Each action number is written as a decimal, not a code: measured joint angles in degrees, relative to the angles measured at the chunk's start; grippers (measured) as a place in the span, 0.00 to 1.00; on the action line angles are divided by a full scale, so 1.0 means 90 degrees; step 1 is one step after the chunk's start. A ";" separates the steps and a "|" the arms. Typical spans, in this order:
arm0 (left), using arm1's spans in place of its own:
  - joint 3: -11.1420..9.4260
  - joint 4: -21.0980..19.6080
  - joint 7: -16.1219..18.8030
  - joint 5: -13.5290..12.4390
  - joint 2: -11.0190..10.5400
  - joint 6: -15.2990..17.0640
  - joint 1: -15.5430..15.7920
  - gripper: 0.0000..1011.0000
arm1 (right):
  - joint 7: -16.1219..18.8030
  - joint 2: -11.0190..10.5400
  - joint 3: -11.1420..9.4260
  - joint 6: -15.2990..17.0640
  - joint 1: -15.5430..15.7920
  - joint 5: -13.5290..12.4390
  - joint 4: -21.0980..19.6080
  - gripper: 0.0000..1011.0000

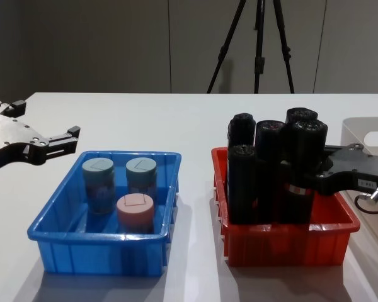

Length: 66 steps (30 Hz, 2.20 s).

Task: Pick the cotton swabs from the blue box and place them into the white box.

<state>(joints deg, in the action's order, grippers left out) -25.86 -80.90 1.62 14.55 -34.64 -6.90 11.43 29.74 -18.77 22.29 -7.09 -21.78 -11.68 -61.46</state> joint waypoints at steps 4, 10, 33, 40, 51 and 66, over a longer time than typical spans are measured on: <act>0.0000 0.0000 0.0000 0.0000 0.0000 0.0000 0.0000 0.99 | -0.0010 -0.0052 -0.0043 0.0014 0.0069 -0.0073 -0.0190 0.44; 0.0000 0.0000 0.0000 0.0000 0.0000 0.0000 0.0000 0.99 | -0.0064 -0.0145 -0.0138 0.0055 0.0169 -0.0194 -0.0509 0.44; 0.0000 0.0000 0.0000 0.0000 0.0000 0.0000 0.0000 0.99 | -0.0324 -0.0344 -0.0487 0.0046 0.0294 -0.0474 -0.1260 0.44; 0.0000 0.0000 0.0000 0.0000 0.0000 0.0000 0.0000 0.99 | -0.0416 -0.0429 -0.0639 0.0081 0.0383 -0.0543 -0.1472 0.44; 0.0000 0.0000 0.0000 0.0000 0.0000 0.0000 0.0000 0.99 | -0.0654 -0.0562 -0.0932 0.0163 0.0563 -0.0581 -0.1715 0.44; 0.0000 0.0000 0.0000 0.0000 0.0000 0.0000 0.0000 0.99 | -0.1000 -0.0582 -0.1370 0.0122 0.0566 -0.0397 -0.1609 0.44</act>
<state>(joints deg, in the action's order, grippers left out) -25.86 -80.90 1.62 14.55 -34.65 -6.90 11.43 20.74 -24.02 9.96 -5.99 -16.69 -15.26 -75.93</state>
